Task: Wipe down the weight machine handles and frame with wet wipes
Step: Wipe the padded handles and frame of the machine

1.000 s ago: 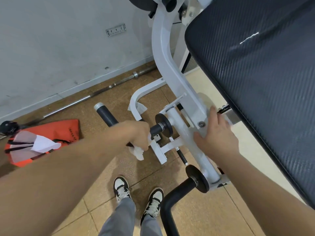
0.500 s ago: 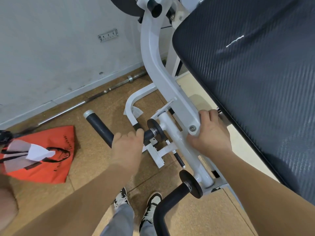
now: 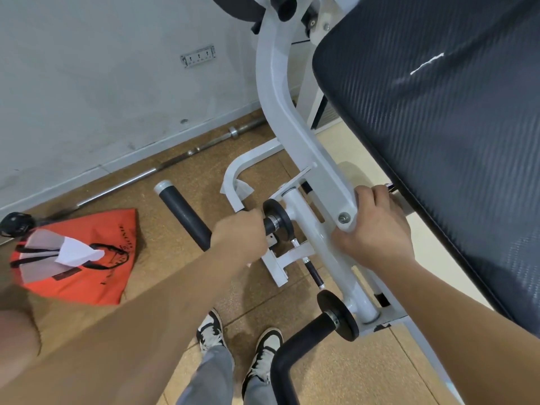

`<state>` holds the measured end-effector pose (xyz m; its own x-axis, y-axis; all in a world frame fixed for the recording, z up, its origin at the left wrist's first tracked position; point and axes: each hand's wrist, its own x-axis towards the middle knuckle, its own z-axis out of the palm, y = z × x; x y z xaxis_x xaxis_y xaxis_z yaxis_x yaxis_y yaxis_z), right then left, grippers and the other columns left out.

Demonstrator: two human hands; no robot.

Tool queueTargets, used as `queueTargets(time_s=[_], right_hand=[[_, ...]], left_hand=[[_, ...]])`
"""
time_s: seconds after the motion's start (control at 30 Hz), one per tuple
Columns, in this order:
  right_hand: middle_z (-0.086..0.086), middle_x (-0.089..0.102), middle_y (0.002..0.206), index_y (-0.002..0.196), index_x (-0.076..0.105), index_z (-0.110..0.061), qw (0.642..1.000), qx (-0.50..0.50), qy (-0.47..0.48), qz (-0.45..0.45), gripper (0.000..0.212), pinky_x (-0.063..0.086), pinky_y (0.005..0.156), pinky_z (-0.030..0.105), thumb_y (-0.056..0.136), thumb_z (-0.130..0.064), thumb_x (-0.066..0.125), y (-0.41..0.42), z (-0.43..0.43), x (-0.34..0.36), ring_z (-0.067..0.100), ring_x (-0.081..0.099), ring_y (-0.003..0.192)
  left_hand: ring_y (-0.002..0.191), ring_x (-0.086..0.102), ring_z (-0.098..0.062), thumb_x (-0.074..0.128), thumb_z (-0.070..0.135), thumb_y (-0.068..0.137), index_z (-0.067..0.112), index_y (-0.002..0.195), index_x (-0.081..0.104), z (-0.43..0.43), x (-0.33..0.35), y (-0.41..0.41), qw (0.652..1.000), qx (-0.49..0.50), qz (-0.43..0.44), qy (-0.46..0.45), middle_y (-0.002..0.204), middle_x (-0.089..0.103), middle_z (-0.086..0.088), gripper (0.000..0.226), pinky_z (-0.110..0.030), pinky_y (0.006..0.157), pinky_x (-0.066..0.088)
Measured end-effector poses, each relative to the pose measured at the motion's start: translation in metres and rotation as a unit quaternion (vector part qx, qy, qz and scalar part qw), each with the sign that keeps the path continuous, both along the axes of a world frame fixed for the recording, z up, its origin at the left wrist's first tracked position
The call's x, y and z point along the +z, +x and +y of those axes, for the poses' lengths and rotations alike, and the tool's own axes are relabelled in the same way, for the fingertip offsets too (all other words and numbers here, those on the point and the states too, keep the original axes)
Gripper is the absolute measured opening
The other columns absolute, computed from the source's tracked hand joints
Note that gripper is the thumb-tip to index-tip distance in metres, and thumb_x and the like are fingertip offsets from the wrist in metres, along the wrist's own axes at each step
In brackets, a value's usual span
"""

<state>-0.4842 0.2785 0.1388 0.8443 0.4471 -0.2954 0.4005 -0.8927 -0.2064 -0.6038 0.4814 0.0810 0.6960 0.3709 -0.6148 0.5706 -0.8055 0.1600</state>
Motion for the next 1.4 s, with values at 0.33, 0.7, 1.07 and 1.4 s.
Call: queueTargets(time_s=[0.33,0.7,1.07,1.4], right_hand=[[0.003,0.044,0.132,0.141,0.040,-0.024,1.000,0.008,-0.001,0.001,0.078,0.050,0.103,0.049,0.076,-0.048,0.076,0.000,0.000,0.002,0.029,0.053,0.116],[0.005,0.046,0.132,0.138,0.045,-0.020,1.000,0.005,0.008,-0.004,0.072,0.048,0.099,0.045,0.078,-0.045,0.077,-0.003,0.001,0.008,0.031,0.051,0.119],[0.004,0.047,0.130,0.137,0.046,-0.021,1.000,0.004,-0.008,-0.007,0.071,0.048,0.099,0.045,0.077,-0.043,0.077,-0.001,0.001,0.006,0.031,0.052,0.117],[0.002,0.043,0.138,0.142,0.041,-0.023,1.000,0.003,-0.009,0.011,0.075,0.049,0.105,0.048,0.079,-0.044,0.075,-0.002,0.003,0.011,0.028,0.050,0.123]], left_hand=[[0.072,0.062,-0.020,0.062,0.016,0.084,0.015,0.093,0.051,0.005,0.002,0.010,0.997,-0.023,0.067,-0.022,0.082,0.060,-0.002,0.014,-0.031,0.056,0.048],[0.111,0.063,-0.029,0.059,0.009,0.093,-0.004,0.157,0.009,-0.010,0.029,-0.062,0.942,-0.219,-0.053,0.247,0.122,0.058,-0.009,0.082,-0.045,0.116,0.032],[0.071,0.062,-0.019,0.065,0.015,0.085,0.016,0.094,0.053,0.002,0.039,-0.010,0.984,-0.102,0.102,0.103,0.076,0.058,0.003,0.014,-0.033,0.075,0.049],[0.099,0.067,-0.028,0.057,0.006,0.090,0.003,0.148,0.035,-0.002,0.040,-0.049,0.961,-0.198,0.042,0.186,0.105,0.066,-0.006,0.063,-0.039,0.100,0.048]])
